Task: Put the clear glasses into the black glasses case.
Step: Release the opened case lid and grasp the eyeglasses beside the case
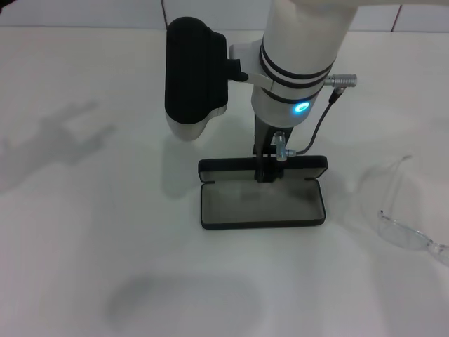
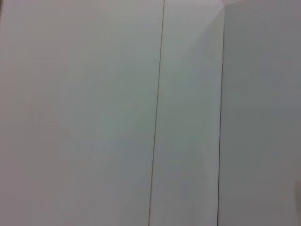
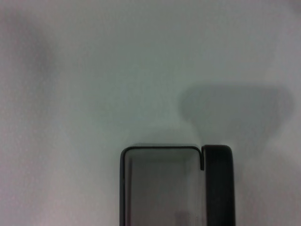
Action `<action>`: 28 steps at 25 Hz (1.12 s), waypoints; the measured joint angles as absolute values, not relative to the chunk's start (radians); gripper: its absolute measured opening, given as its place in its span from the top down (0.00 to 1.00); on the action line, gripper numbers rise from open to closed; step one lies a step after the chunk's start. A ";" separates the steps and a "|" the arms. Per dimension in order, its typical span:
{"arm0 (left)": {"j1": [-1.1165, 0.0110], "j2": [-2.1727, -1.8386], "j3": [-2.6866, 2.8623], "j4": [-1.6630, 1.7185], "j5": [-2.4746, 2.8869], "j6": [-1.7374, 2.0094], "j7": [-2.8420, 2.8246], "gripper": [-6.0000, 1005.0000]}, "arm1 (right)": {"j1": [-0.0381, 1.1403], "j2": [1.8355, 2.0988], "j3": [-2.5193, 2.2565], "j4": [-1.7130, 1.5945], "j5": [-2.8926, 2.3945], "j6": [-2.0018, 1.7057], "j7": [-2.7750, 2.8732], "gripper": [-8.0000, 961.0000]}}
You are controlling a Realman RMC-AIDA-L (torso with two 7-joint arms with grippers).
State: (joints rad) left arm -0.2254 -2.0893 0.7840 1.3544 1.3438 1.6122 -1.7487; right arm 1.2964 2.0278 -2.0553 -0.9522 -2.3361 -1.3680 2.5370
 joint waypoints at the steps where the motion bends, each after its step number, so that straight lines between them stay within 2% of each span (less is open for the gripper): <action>1: -0.225 -2.089 0.784 1.354 1.344 1.612 -1.749 0.33 | 1.296 2.028 -2.055 -0.953 -2.336 -1.369 2.539 0.67; 4: -0.222 -2.089 0.781 1.354 1.344 1.612 -1.749 0.33 | 1.292 2.028 -2.053 -0.966 -2.336 -1.372 2.541 0.59; 15: -0.219 -2.086 0.775 1.364 1.324 1.614 -1.755 0.34 | 1.165 2.028 -1.900 -1.203 -2.412 -1.504 2.537 0.44; 18: -0.217 -2.084 0.765 1.374 1.309 1.615 -1.757 0.34 | 1.129 2.027 -1.832 -1.279 -2.426 -1.545 2.533 0.45; 22: -0.222 -2.079 0.741 1.391 1.305 1.639 -1.757 0.34 | 1.031 2.024 -1.644 -1.445 -2.415 -1.636 2.491 0.45; 28: -0.263 -2.083 0.734 1.386 1.257 1.691 -1.719 0.34 | 0.728 2.020 -1.281 -1.762 -2.213 -1.673 2.341 0.45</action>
State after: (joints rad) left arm -0.2630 -2.0827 0.7338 1.3860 1.2567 1.6909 -1.7191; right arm 0.7277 2.0198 -1.2814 -1.7619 -2.2131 -1.6729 2.3406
